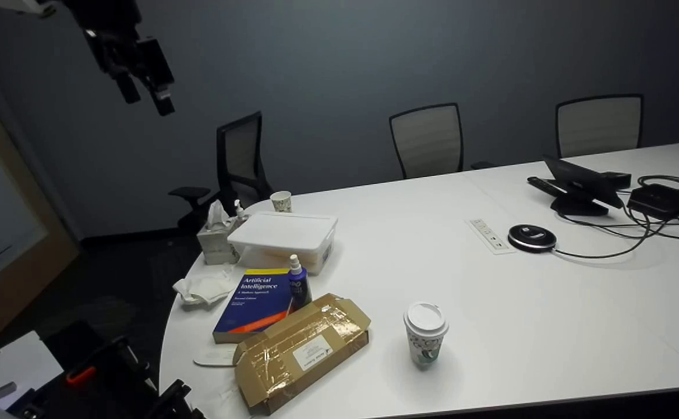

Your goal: Use the white napkin to wipe the white lid.

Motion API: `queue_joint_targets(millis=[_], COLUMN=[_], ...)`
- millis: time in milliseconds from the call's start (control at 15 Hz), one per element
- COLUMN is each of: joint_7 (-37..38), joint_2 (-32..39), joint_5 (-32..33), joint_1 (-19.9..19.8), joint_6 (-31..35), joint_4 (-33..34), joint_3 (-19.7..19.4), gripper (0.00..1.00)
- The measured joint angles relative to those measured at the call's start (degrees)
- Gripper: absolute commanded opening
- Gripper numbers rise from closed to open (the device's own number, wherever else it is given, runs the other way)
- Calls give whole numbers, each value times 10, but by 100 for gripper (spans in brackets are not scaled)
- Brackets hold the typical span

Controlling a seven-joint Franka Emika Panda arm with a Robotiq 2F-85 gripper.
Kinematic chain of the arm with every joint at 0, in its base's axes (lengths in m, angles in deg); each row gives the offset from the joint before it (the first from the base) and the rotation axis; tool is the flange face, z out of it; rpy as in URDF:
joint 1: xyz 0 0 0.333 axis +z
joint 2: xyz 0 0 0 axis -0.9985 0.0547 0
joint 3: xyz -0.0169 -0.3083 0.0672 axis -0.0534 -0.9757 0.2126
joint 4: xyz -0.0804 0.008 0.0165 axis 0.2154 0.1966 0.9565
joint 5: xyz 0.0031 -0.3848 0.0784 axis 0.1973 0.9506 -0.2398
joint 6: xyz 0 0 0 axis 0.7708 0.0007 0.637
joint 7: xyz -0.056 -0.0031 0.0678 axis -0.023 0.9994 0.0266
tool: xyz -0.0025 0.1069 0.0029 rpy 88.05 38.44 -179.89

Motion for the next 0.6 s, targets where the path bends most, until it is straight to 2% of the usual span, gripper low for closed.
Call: queue_joint_targets(millis=[333,600], joint_7=[49,123], joint_2=[139,265], joint_5=[-1,1], joint_1=[25,47], joint_6=[100,209], joint_4=[-1,7], joint_3=[88,161], gripper=[100,100])
